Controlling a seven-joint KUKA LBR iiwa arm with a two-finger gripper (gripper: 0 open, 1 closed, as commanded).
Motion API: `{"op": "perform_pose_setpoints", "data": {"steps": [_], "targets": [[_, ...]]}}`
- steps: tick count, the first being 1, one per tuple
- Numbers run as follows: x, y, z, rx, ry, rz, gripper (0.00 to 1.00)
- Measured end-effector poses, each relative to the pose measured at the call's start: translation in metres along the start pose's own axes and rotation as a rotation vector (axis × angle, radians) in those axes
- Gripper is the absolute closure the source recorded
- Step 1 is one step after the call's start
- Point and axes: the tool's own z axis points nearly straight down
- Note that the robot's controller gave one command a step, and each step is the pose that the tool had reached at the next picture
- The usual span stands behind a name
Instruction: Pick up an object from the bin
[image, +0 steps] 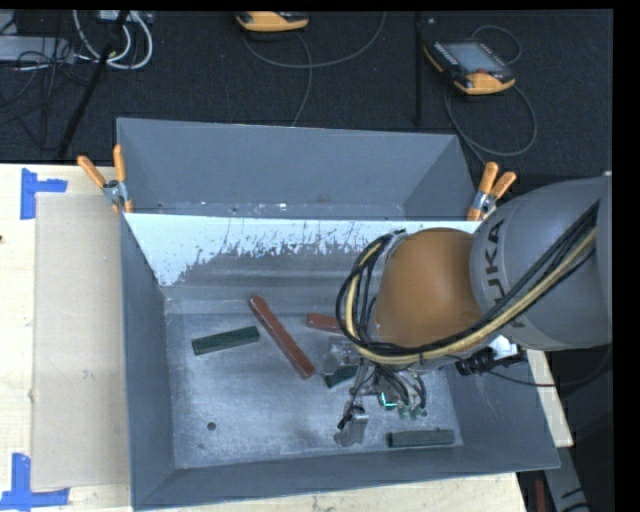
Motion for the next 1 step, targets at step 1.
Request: {"op": "perform_pose_setpoints", "data": {"steps": [1], "targets": [[-0.0535, 0.0103, 0.0626, -0.001, -0.009, -0.007, 0.00]]}}
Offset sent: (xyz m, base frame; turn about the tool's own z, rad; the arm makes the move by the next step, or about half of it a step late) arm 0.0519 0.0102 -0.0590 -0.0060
